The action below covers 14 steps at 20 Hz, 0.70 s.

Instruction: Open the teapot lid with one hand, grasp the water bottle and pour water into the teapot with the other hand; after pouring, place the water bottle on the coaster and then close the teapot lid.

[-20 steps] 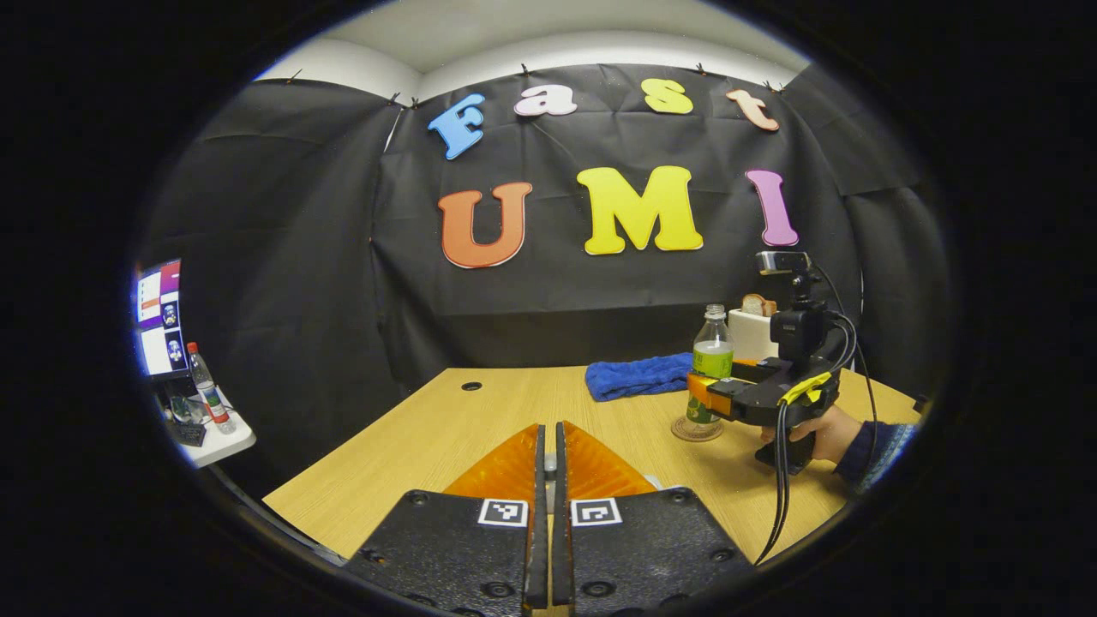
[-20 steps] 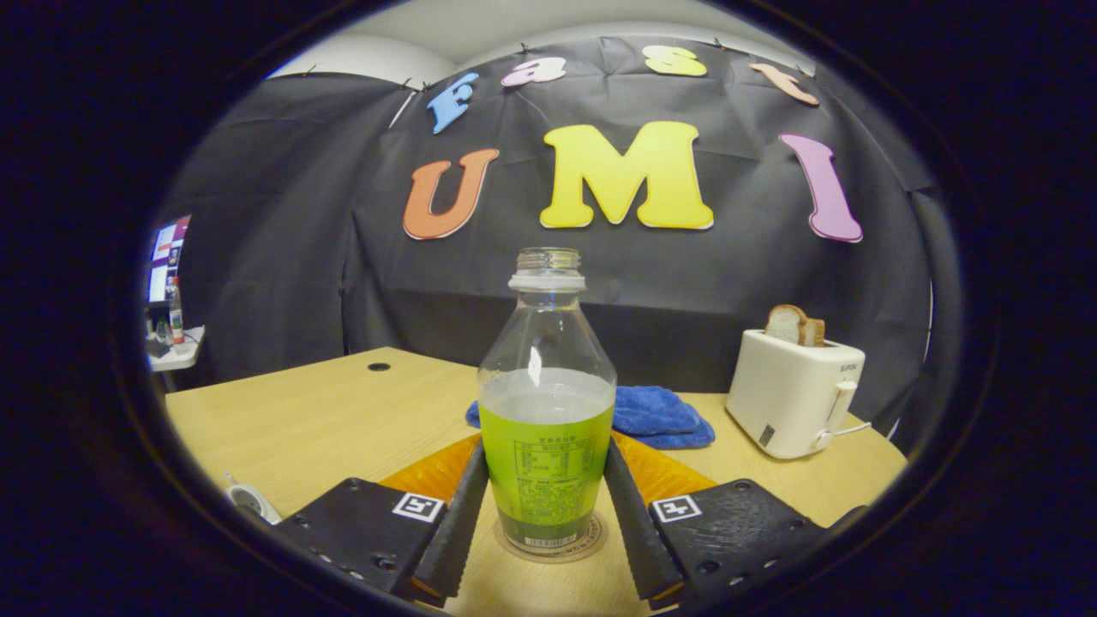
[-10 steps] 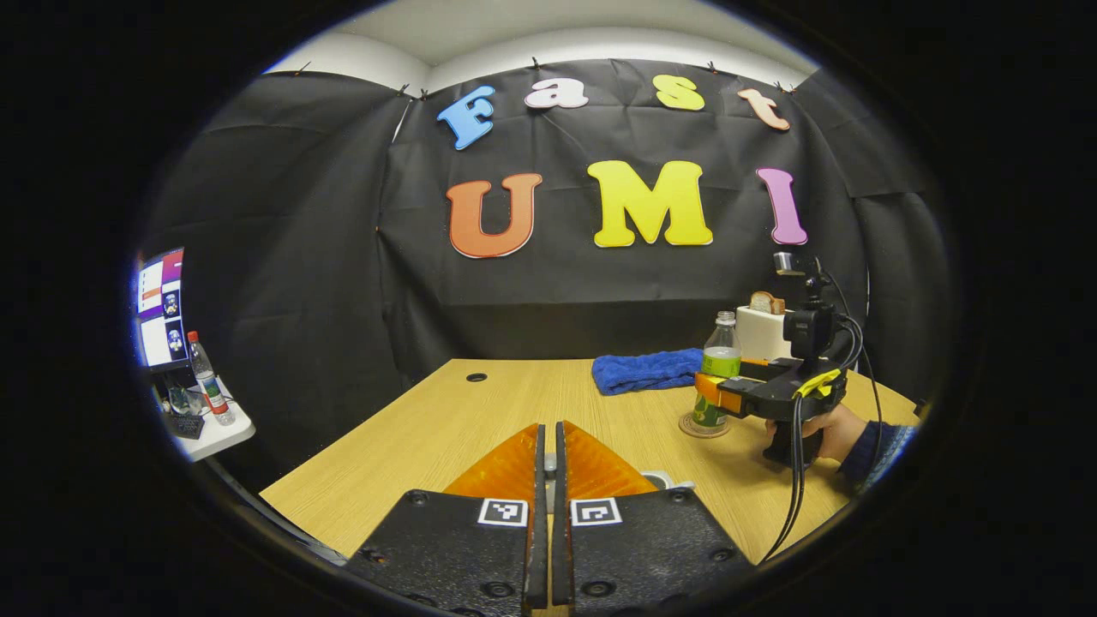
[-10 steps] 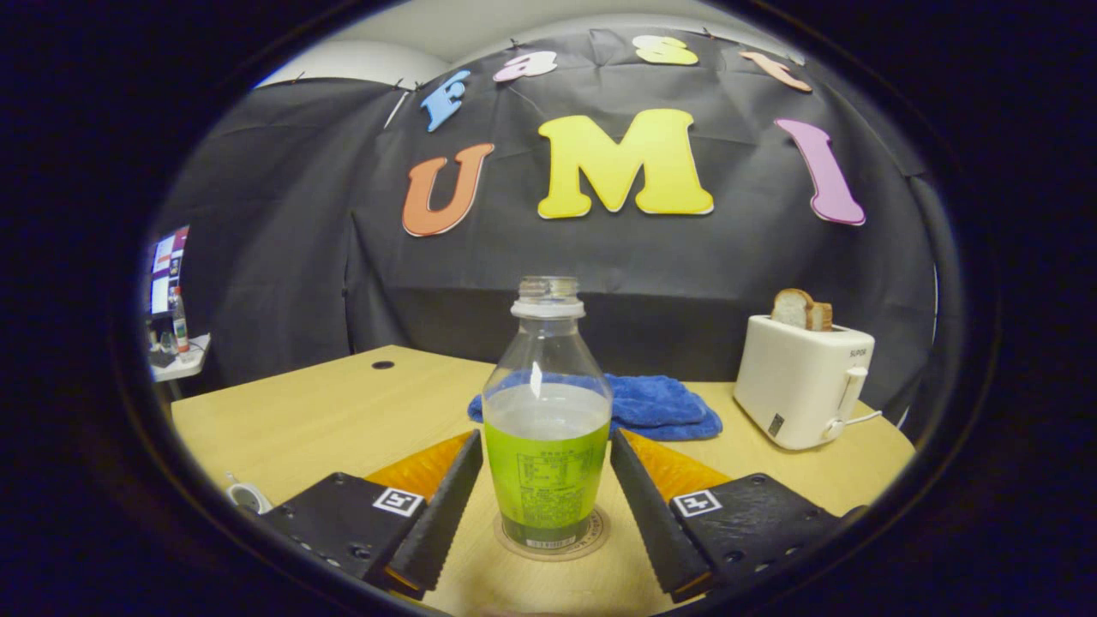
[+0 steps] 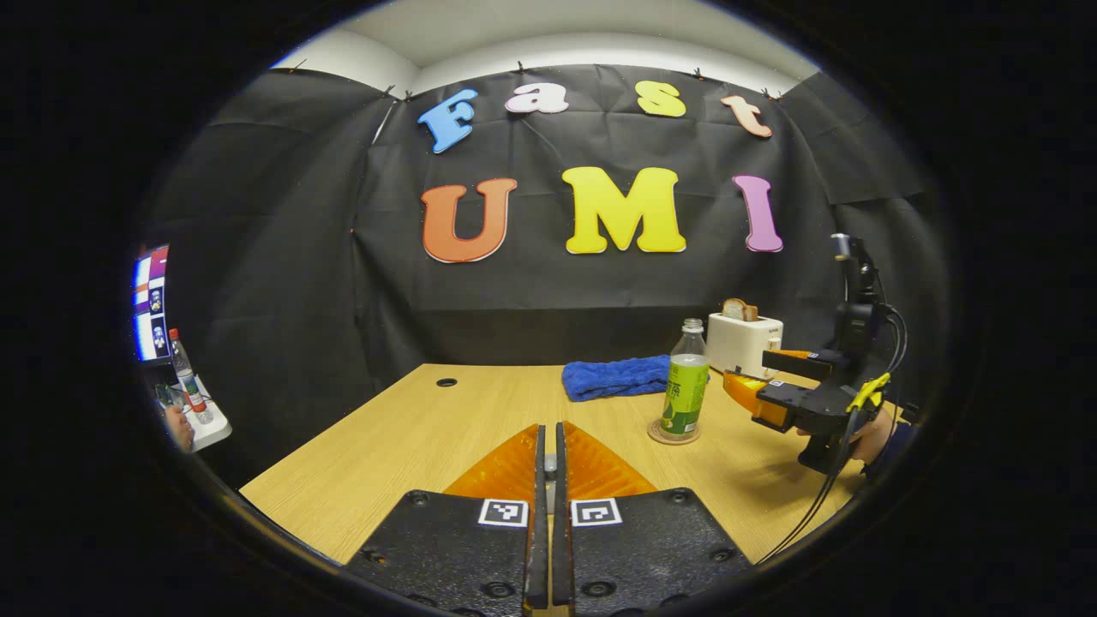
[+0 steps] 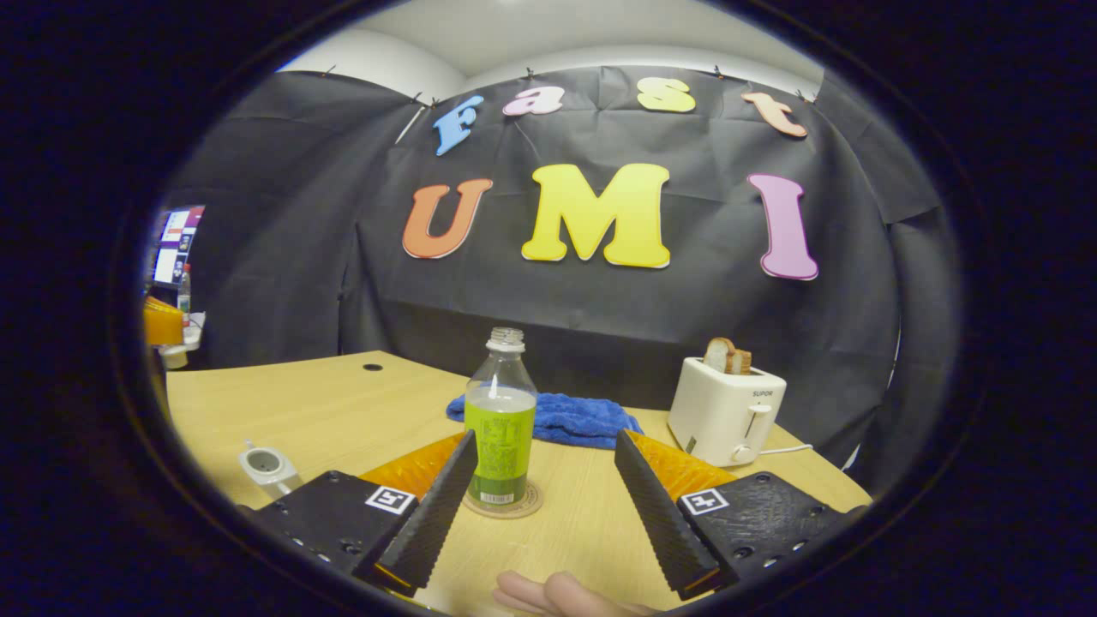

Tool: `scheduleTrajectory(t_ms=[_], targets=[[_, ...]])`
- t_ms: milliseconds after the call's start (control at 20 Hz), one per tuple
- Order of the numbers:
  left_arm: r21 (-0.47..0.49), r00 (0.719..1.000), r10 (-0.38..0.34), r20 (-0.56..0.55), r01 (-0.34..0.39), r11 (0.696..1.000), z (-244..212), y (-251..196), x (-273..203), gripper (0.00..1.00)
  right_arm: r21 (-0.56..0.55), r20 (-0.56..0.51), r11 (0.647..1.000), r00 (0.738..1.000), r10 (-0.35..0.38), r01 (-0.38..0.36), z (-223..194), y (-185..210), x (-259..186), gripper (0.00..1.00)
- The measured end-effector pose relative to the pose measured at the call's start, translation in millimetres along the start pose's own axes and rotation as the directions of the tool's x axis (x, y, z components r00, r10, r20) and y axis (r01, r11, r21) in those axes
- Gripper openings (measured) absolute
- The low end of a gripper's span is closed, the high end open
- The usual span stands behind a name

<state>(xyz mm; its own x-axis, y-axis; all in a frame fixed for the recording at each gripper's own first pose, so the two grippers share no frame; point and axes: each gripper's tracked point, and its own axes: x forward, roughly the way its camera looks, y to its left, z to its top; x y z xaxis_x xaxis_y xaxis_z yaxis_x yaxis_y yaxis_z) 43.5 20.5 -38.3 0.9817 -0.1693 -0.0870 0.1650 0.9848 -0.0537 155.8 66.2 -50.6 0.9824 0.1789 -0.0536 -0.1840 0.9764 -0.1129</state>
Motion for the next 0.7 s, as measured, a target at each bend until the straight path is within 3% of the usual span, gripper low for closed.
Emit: scheduleTrajectory(t_ms=[150,400,700], targets=[[-0.015,0.999,-0.04,0.004,0.04,0.999,-5,-15,8,0.04,0.026,0.003,0.999,1.0,-0.02,0.02,-4,-17,-55,0.95],[-0.019,0.997,-0.075,0.02,0.075,0.997,-27,-27,34,0.04,0.03,0.05,0.99,0.989,-0.141,0.139,-8,-49,-136,0.95],[-0.04,0.998,-0.06,0.029,0.062,0.997,-45,-35,54,0.04,0.102,0.055,0.987,0.99,-0.127,0.121,-24,-65,-168,0.95]])
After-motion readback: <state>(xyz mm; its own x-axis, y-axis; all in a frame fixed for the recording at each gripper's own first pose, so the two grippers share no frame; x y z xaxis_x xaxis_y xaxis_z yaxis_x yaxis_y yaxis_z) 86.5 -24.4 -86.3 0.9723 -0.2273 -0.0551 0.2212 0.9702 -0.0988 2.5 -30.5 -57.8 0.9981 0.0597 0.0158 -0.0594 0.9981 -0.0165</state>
